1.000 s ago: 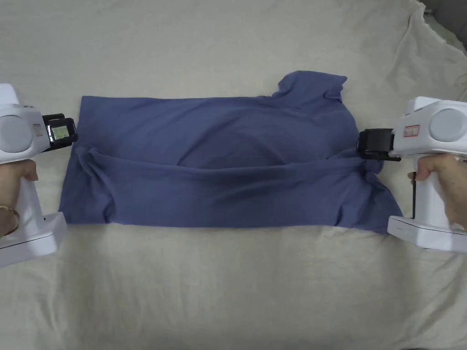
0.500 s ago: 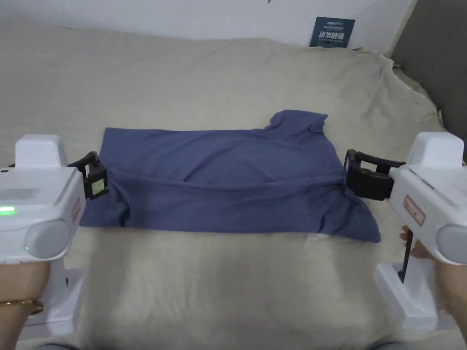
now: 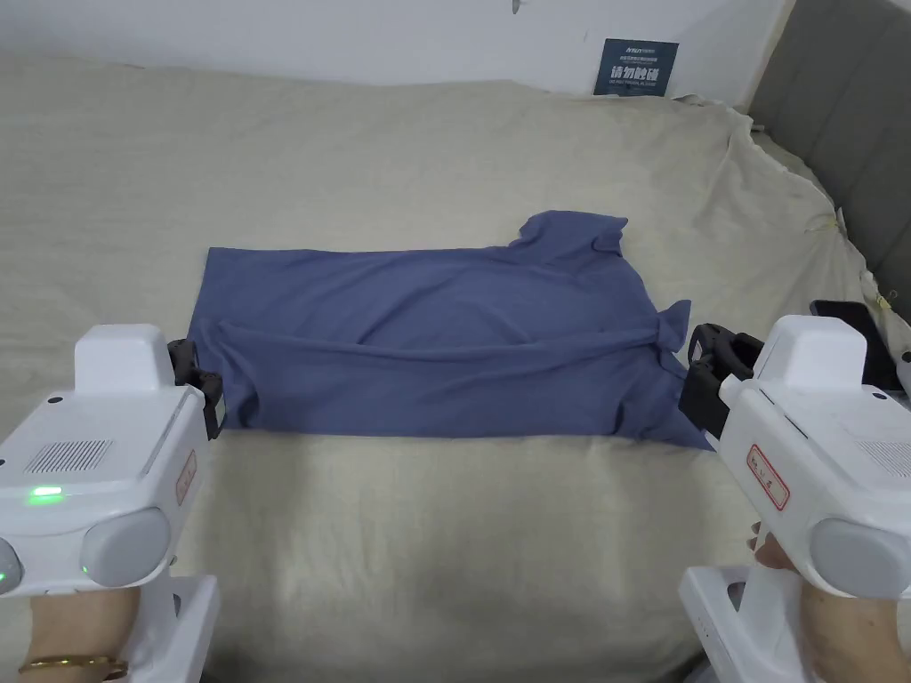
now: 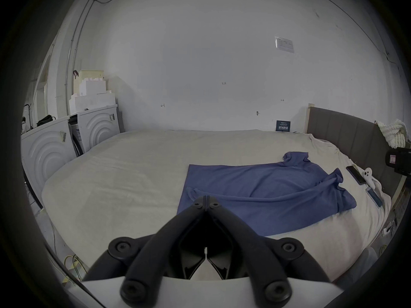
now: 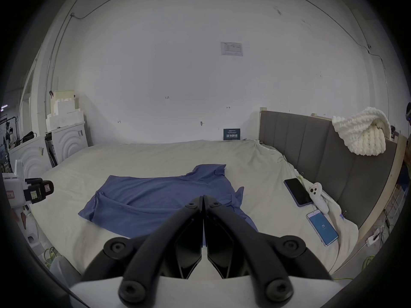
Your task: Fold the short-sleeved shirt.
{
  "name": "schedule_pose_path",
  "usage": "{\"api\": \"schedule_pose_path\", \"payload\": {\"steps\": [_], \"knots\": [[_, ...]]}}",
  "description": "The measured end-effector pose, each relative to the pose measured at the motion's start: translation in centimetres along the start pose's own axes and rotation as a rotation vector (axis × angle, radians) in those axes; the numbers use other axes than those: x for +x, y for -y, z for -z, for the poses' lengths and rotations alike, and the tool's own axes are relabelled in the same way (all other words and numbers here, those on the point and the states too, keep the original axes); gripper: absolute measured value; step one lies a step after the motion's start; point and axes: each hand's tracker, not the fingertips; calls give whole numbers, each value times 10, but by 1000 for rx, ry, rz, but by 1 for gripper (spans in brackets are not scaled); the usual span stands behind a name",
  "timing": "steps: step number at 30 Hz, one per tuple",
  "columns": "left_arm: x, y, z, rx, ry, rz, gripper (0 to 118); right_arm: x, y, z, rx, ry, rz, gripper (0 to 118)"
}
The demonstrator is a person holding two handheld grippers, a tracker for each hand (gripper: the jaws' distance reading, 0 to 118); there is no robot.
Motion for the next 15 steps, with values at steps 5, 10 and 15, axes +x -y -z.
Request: {"api": "schedule_pose_path", "payload": {"steps": [5, 10, 15], "knots": [[-11, -9, 13, -43, 2, -22, 0, -3, 2, 1, -13, -18, -8, 0], [-36, -34, 59, -214, 42, -83, 4, -4, 2, 8, -32, -28, -6, 0], [-46, -49, 120, -413, -7, -84, 100, -5, 4, 21, -54, -32, -8, 0]]}}
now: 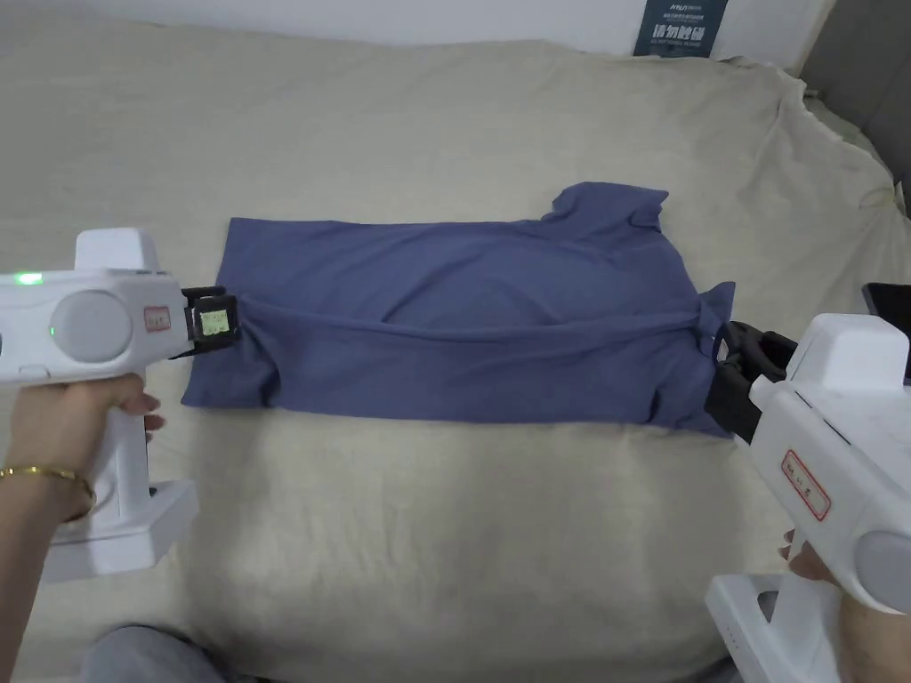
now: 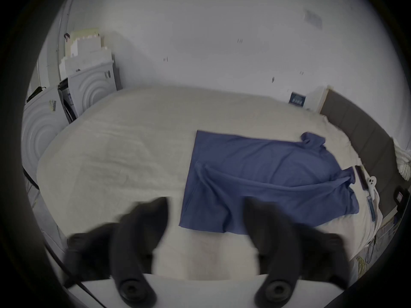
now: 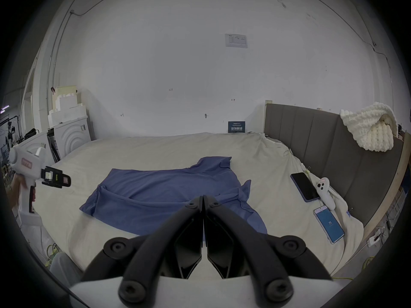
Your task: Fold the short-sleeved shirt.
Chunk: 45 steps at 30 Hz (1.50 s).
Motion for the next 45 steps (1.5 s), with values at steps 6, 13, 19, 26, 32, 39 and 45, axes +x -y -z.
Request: {"api": "schedule_pose_path", "payload": {"steps": [6, 13, 19, 26, 32, 39, 45], "knots": [[-7, -19, 69, -270, -56, -34, 110, 3, 1, 17, -40, 8, -14, 0], [-12, -6, 125, -417, -157, -8, 97, 12, 3, 31, -83, 37, -11, 0], [-4, 12, 131, -432, -75, 11, 27, 14, 6, 36, -105, 50, -18, 0], [-10, 5, 109, -345, -48, 4, 0, 21, -1, 37, -120, 44, 19, 0], [-28, -6, 60, -164, 37, -131, 0, 52, -42, 59, -168, 37, 127, 0], [-32, -5, 50, -142, 48, -171, 0, 94, -66, 137, -532, 66, 133, 87], [-31, 0, 59, -161, 25, -169, 0, 112, -17, 186, -780, 135, 129, 112]]}}
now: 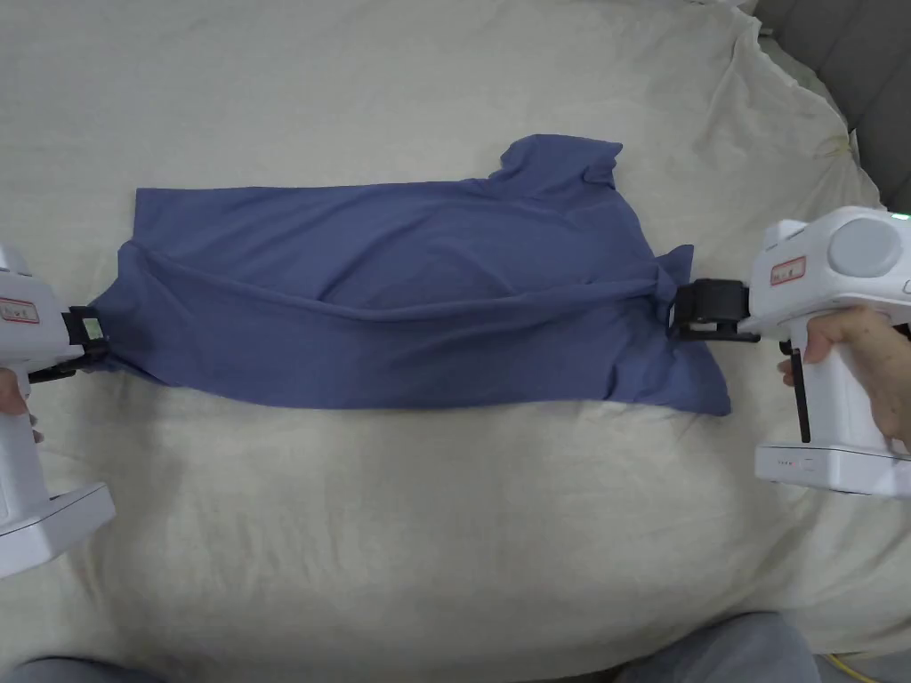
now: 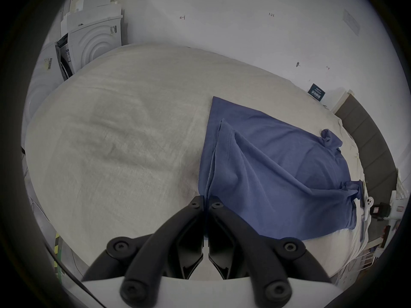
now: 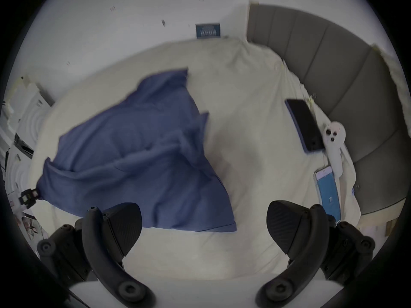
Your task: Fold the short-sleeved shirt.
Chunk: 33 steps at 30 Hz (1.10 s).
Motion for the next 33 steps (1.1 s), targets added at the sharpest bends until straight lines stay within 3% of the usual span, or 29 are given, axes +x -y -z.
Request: {"api": "schedule_pose_path", "payload": {"steps": [3, 6, 8, 9, 10, 11, 13, 24, 29, 33], "knots": [[0, 1, 6, -13, -14, 10, 0, 5, 7, 33, -77, 64, 43, 112], [2, 3, 11, -20, -31, 31, 0, 9, 12, 56, -82, 68, 89, 109], [2, 4, 15, -33, -44, 42, 0, 9, 14, 63, -70, 59, 105, 88], [2, 4, 19, -38, -49, 46, 0, 8, 14, 66, -70, 55, 102, 71], [1, 5, 21, -42, -52, 48, 0, 7, 15, 67, -77, 45, 97, 40], [1, 5, 23, -48, -56, 51, 0, 7, 16, 68, -92, 30, 80, 23], [0, 6, 26, -57, -64, 55, 0, 6, 16, 66, -95, -12, 34, 3], [-16, -11, -20, -38, -48, 66, 0, 37, 2, -32, -53, -141, 0, 2], [-39, 14, -59, -34, -18, 66, 0, 49, 44, -74, -11, -201, -13, 2], [-54, 64, -67, -69, -41, 76, 0, 52, 95, -68, -33, -208, -17, 2]]}}
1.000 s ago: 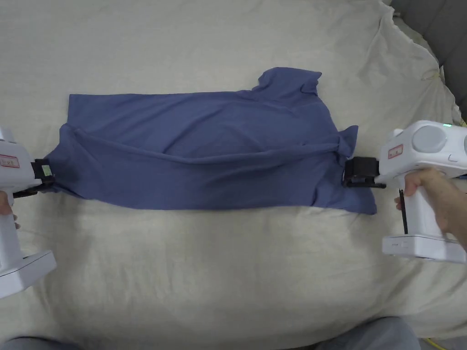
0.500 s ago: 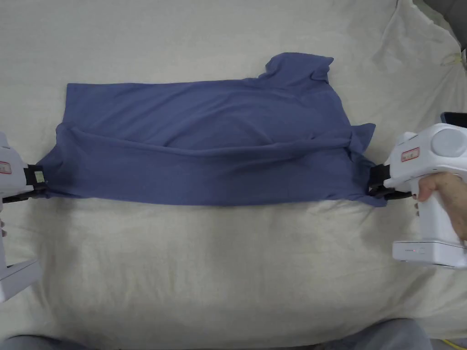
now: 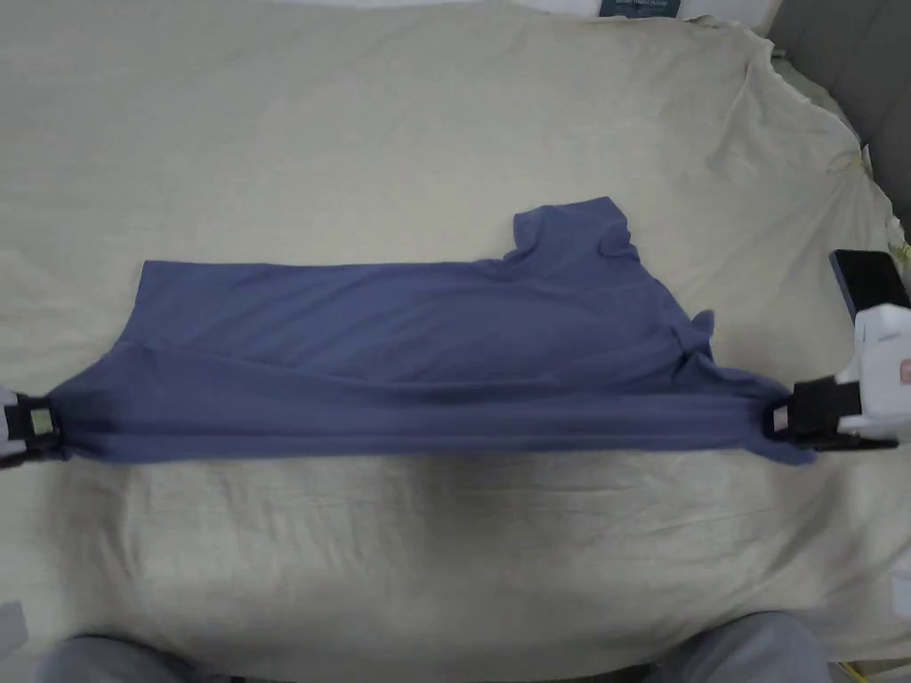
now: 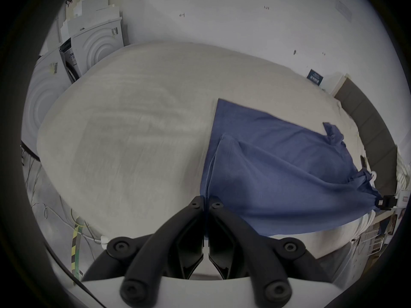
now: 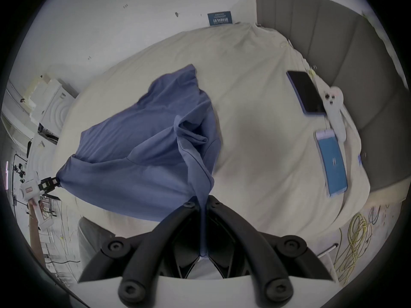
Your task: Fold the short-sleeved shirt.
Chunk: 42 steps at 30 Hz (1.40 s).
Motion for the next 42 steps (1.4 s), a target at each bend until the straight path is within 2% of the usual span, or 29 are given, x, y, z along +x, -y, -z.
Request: {"api": "schedule_pose_path", "payload": {"steps": [2, 5, 6, 8, 9, 10, 11, 12, 13, 17, 21, 23, 25, 27, 30, 32, 33, 34, 35, 36, 37, 39, 42], "knots": [[-8, 22, 10, -59, -20, -20, 0, 0, 24, 17, -40, 9, 7, 2], [-16, 42, 20, -84, 9, -118, 3, 2, 46, 40, -60, 26, 70, 2], [-17, 44, 20, -68, -7, -136, 14, 2, 50, 44, -55, 40, 77, 3], [-17, 41, 15, -33, -78, -138, 55, 4, 52, 44, -42, 52, 99, 12], [-18, 37, 11, -19, -98, -126, 78, 3, 50, 38, -40, 70, 95, 26], [-18, 32, 6, -7, -102, -126, 99, 2, 48, 32, -33, 89, 85, 57], [-19, 25, -4, 43, -107, -135, 104, 1, 44, 24, -10, 120, 63, 82], [-18, 18, -14, 100, -103, -139, 106, -2, 39, 15, 19, 149, 48, 99], [-17, 12, -23, 150, -98, -142, 106, -5, 33, 5, 63, 177, 35, 105], [5, -12, -60, 329, -72, -83, 106, -30, 10, -46, 328, 217, -70, 105], [44, -6, -91, 630, -11, -34, 105, -73, 13, -85, 693, 184, -207, 109], [67, -1, -96, 691, -14, 18, 99, -92, 20, -92, 797, 168, -239, 116], [86, 7, -96, 737, -17, 83, 89, -109, 28, -91, 868, 166, -262, 116], [106, 18, -96, 775, -9, 143, 86, -125, 38, -86, 918, 161, -273, 116], [122, 31, -91, 781, 39, 179, 60, -135, 48, -73, 928, 117, -262, 115], [126, 37, -86, 762, 88, 193, 35, -140, 53, -66, 924, 88, -251, 105], [128, 40, -83, 756, 88, 200, 21, -141, 54, -61, 922, 81, -251, 95], [132, 43, -81, 755, 79, 203, 4, -143, 55, -59, 922, 79, -250, 68], [133, 45, -79, 753, 67, 209, 0, -145, 56, -56, 919, 75, -249, 38], [131, 45, -74, 752, 75, 206, 0, -147, 55, -53, 915, 72, -244, 13], [130, 45, -73, 740, 92, 203, 0, -149, 55, -51, 909, 68, -236, 4], [131, 46, -71, 731, 104, 193, 0, -149, 54, -47, 898, 39, -205, 0], [131, 46, -68, 726, 107, 189, 0, -151, 55, -45, 904, 45, -188, 0]]}}
